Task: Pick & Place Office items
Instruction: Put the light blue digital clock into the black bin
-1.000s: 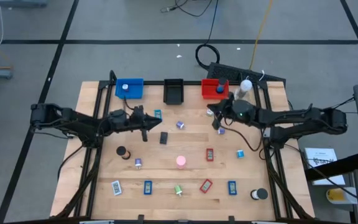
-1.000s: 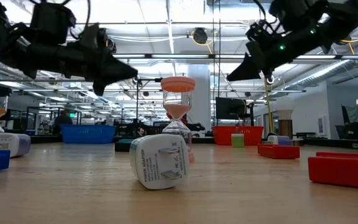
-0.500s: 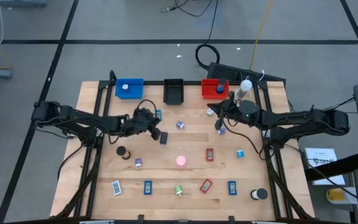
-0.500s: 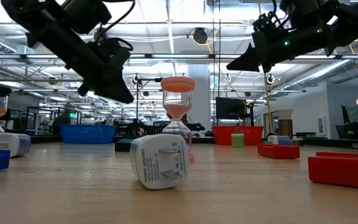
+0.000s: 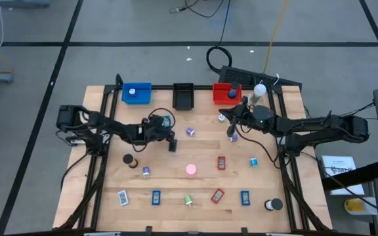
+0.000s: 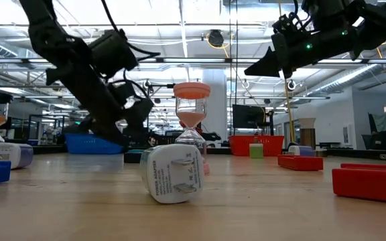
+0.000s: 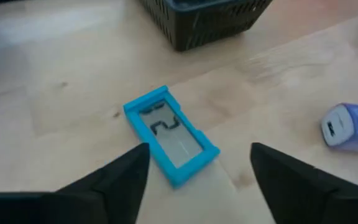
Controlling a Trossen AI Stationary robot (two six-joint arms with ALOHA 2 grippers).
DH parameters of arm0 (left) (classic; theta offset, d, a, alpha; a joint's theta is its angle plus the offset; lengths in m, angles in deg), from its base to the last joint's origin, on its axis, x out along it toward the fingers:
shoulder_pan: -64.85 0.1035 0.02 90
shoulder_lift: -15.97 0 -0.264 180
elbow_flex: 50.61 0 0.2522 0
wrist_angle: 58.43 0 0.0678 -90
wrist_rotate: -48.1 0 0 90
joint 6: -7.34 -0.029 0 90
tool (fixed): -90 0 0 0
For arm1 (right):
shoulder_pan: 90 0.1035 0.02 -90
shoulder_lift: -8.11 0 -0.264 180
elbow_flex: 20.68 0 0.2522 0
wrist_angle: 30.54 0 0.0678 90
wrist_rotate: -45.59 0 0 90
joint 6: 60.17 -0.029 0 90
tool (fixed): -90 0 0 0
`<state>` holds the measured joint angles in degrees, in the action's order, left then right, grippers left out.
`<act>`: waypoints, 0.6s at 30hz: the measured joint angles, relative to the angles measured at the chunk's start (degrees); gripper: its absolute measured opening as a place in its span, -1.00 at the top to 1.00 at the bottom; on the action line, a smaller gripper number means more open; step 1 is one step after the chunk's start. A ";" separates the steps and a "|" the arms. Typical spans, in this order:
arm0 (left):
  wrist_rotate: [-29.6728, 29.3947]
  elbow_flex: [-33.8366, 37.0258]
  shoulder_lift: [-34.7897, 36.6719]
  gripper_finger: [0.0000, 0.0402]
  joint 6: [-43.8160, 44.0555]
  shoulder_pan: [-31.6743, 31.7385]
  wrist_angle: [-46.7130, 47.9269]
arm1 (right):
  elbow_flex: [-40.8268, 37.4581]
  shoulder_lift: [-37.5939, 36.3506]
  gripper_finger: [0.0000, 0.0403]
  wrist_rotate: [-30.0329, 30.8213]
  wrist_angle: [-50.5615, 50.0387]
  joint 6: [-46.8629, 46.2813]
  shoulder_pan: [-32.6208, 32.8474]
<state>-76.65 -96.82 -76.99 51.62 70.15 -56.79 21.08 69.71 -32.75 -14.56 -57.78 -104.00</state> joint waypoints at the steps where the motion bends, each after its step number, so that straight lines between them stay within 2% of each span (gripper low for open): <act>1: -0.28 -0.02 -0.67 -0.50 -0.48 0.32 -1.06 | 0.01 0.00 0.99 0.02 0.00 -0.12 0.00; 5: -1.05 -1.29 -2.63 -0.68 -0.64 1.50 -0.89 | 0.00 0.00 1.00 0.00 0.00 -0.17 0.00; 9: -1.37 -2.98 -3.97 -0.70 -0.48 1.82 2.42 | 0.01 0.00 1.00 0.01 0.00 -0.17 0.00; 12: -1.83 -4.47 -4.18 -0.61 0.48 1.86 6.90 | 0.01 0.00 1.00 0.02 -0.01 -0.18 0.00; 18: -1.87 -5.66 -4.18 -0.28 1.52 1.86 14.70 | 0.01 0.00 1.00 0.02 0.00 -0.19 0.00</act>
<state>-78.52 -102.48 -81.17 53.14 72.01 -42.09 21.09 69.71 -32.73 -14.56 -57.97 -104.00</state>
